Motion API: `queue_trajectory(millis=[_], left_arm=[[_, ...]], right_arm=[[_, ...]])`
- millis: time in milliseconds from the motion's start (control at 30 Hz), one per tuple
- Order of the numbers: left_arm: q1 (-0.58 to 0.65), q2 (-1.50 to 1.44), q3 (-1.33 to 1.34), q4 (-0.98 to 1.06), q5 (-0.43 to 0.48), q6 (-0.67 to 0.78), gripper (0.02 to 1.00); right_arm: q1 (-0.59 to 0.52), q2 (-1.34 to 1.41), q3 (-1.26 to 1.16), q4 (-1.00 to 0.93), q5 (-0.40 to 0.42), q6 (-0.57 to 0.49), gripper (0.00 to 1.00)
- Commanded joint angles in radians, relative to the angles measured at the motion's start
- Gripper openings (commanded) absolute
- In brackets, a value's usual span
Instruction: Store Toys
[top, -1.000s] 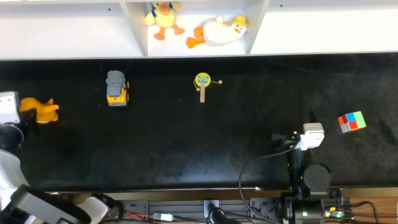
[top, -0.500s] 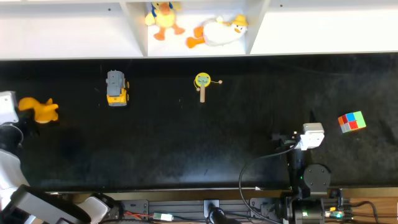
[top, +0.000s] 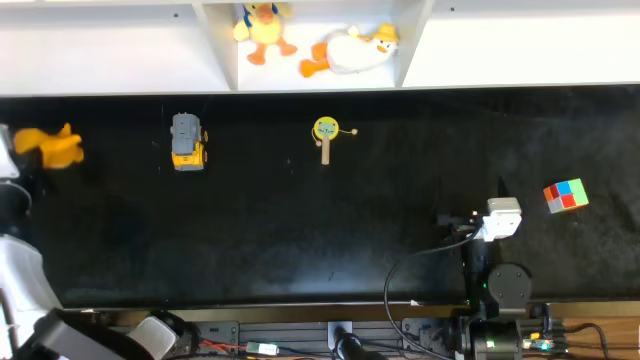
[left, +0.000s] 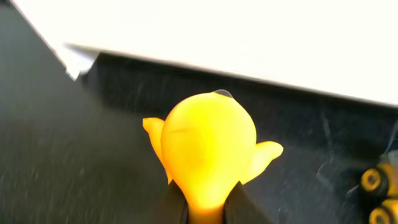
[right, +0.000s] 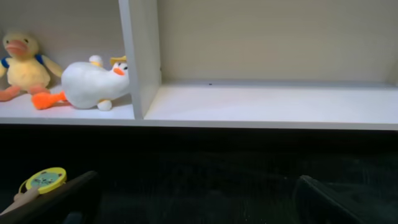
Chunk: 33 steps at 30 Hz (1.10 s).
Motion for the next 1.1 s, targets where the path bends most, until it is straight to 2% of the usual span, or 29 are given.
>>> queue_trajectory(millis=[33,233,467,633,1100], left_arm=[[-0.048,-0.026,0.024,0.092,0.013,-0.127,0.045],[-0.094,-0.026,0.024,0.216,0.005,-0.235,0.045],[-0.159,-0.024,0.025,0.323,-0.087,-0.309,0.049],[-0.168,-0.016,0.052,0.327,-0.102,-0.358,0.049],[-0.169,0.092,0.181,0.271,-0.091,-0.357,0.047]], right_arm=[[0.004,-0.009,-0.013,0.004,-0.006,0.005,0.996],[0.004,-0.009,-0.013,0.004,-0.006,0.005,0.996],[0.004,-0.009,-0.013,0.004,-0.006,0.005,0.996],[0.004,-0.009,-0.013,0.004,-0.006,0.005,0.993],[0.004,-0.009,-0.013,0.004,-0.006,0.005,0.993]])
